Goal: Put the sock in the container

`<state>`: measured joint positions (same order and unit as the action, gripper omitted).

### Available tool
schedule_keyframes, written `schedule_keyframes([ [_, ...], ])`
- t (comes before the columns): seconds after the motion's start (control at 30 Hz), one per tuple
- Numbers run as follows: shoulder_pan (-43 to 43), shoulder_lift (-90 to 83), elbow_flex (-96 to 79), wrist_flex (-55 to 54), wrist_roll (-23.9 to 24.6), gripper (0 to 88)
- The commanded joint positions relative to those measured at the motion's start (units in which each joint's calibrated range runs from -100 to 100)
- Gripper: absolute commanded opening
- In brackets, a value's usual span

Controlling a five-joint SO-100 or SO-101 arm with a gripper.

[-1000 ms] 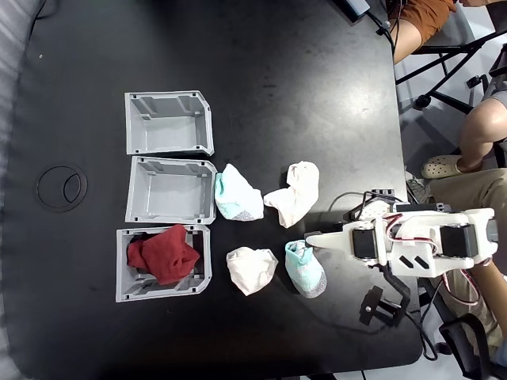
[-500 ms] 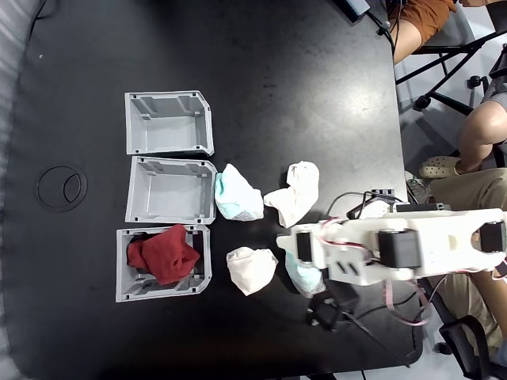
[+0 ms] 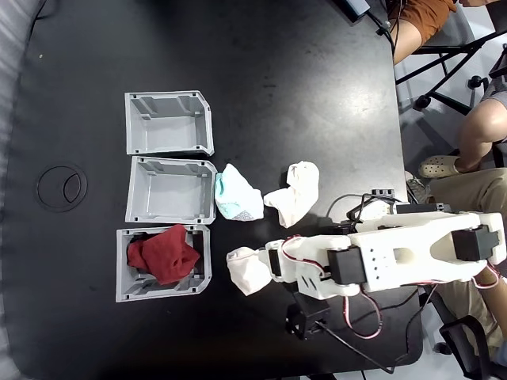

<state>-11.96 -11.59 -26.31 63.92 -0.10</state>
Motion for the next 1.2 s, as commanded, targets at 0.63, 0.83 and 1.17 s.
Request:
schedule_keyframes([
  [0.63,-9.81,11.64,7.64,0.30,-0.21,37.7],
  [0.83,-7.60,17.41,8.36,0.30,-0.21,38.0],
  [1.17,-7.68,18.33,8.54,0.47,-0.27,37.4],
])
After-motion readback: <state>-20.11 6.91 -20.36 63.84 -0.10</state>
